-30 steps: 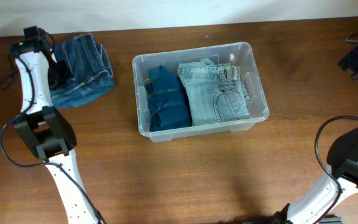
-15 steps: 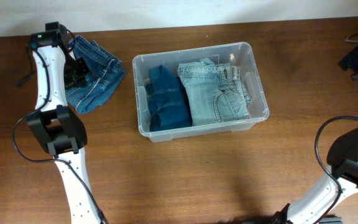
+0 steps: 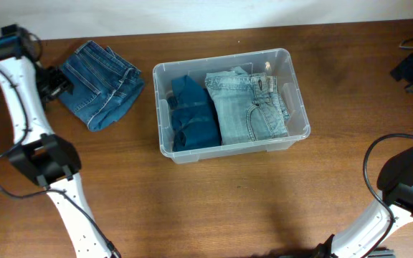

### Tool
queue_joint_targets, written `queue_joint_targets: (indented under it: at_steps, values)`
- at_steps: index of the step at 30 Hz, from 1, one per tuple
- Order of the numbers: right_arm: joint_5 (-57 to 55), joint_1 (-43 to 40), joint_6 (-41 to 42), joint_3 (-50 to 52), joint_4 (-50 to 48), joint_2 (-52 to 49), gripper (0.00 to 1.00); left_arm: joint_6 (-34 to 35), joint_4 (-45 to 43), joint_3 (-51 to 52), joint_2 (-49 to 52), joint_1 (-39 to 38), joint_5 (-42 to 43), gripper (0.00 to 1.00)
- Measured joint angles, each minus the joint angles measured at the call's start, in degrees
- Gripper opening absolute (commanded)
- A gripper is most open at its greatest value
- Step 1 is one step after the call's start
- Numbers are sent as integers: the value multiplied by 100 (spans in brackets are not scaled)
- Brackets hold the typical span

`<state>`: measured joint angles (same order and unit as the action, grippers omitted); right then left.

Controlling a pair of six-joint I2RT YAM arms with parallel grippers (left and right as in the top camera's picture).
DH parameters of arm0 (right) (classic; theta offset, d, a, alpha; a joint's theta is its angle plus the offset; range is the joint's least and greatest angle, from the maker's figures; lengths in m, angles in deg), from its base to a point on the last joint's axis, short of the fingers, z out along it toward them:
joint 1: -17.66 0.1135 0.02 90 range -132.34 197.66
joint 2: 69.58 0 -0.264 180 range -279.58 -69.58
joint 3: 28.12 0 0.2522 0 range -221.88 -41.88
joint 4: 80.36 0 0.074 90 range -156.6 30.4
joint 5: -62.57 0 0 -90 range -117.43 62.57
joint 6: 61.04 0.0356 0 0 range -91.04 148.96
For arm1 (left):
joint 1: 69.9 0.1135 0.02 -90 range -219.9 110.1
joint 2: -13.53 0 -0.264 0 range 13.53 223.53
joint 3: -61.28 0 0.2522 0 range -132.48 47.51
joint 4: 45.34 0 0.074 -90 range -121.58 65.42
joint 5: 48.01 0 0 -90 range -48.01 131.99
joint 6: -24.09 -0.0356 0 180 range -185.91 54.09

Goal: Pack container
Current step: 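Grasp the dark blue folded jeans edge with the left gripper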

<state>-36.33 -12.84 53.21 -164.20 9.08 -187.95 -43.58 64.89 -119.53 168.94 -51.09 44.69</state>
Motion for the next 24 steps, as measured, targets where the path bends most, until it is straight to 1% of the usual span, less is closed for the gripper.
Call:
queue_joint_targets:
  at_steps: [7, 13, 18, 24]
  values:
    - [0, 0, -2, -2, 0, 0, 99, 20, -31, 0, 11, 549, 754, 100]
    - [0, 0, -4, -2, 0, 0, 99, -175, -363, 0, 308, 675, 1836, 99]
    - [0, 0, -2, -2, 0, 0, 99, -190, -568, 0, 664, 667, 2127, 99]
    - [0, 0, -4, -2, 0, 0, 99, -199, -861, 0, 837, 667, 2468, 99]
